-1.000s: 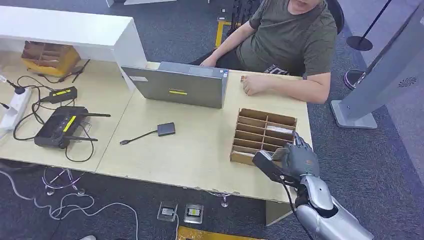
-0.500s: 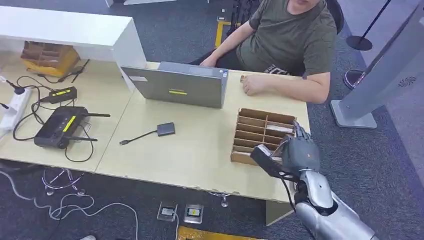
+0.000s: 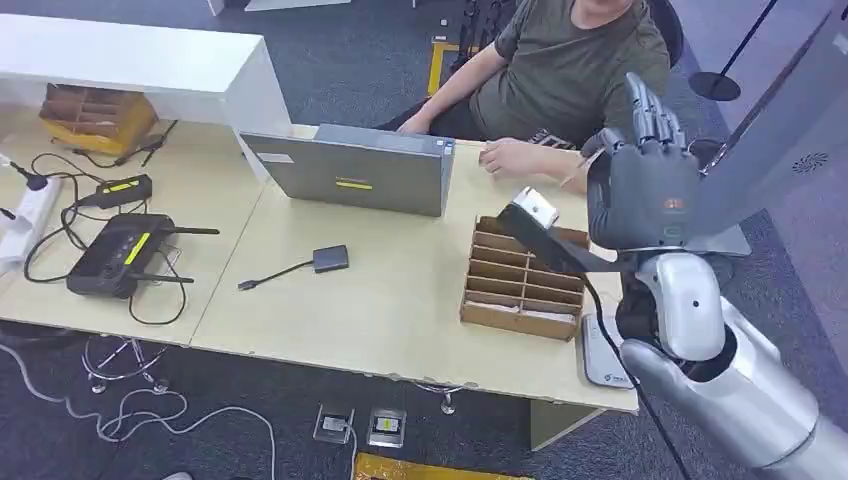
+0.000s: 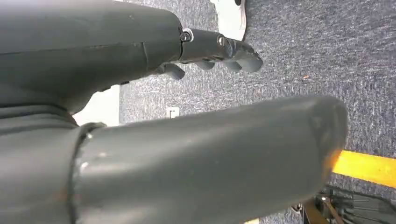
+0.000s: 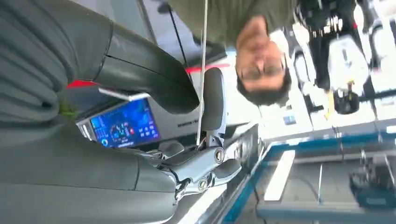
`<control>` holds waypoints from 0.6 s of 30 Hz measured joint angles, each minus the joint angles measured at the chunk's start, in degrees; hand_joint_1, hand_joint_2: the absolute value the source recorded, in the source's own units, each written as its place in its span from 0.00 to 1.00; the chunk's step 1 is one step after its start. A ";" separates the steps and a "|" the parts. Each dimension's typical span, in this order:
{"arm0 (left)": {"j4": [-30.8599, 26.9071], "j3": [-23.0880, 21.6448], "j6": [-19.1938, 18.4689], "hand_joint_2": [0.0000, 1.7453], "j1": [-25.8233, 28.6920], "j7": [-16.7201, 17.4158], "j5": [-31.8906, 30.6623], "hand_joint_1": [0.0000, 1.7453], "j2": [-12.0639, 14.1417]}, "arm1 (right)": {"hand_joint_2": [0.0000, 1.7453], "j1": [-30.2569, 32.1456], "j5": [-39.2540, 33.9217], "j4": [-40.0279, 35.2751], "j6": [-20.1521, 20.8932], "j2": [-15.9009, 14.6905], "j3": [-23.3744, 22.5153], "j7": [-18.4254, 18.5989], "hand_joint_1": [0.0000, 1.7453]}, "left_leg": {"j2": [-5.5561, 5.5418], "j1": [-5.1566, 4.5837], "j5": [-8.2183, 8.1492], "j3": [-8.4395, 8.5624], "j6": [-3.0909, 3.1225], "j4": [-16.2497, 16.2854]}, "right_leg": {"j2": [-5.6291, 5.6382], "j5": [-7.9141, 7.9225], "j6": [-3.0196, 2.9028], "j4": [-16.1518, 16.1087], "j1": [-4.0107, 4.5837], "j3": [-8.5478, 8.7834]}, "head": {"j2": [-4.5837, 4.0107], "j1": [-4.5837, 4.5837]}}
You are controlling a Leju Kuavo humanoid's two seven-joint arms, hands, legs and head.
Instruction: Pass the card to the sensor for recognition and then transmit it.
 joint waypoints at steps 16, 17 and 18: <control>0.00 0.00 -0.79 0.00 -0.45 0.15 0.46 0.00 -0.26 | 1.00 -13.45 -3.48 14.55 -0.85 6.56 4.87 -3.59 1.00 | -0.09 0.04 0.07 -0.09 -0.01 -0.01 | -0.15 0.02 -0.01 0.02 0.04 0.01 | 0.00 0.02; 0.00 0.00 -0.81 0.00 -0.45 0.15 0.68 0.00 -0.31 | 1.00 -13.72 -3.93 16.58 -0.78 7.34 5.27 -3.87 1.00 | -0.10 0.04 0.08 -0.09 -0.01 -0.01 | -0.17 0.02 -0.01 0.02 0.03 0.01 | 0.00 0.02; 0.00 0.00 -0.81 0.00 -0.45 0.15 0.85 0.00 -0.33 | 1.00 -13.98 -4.15 18.50 -0.74 8.02 5.64 -3.87 1.00 | -0.11 0.03 0.08 -0.09 -0.01 -0.01 | -0.17 0.02 -0.01 0.02 0.03 0.01 | 0.00 0.02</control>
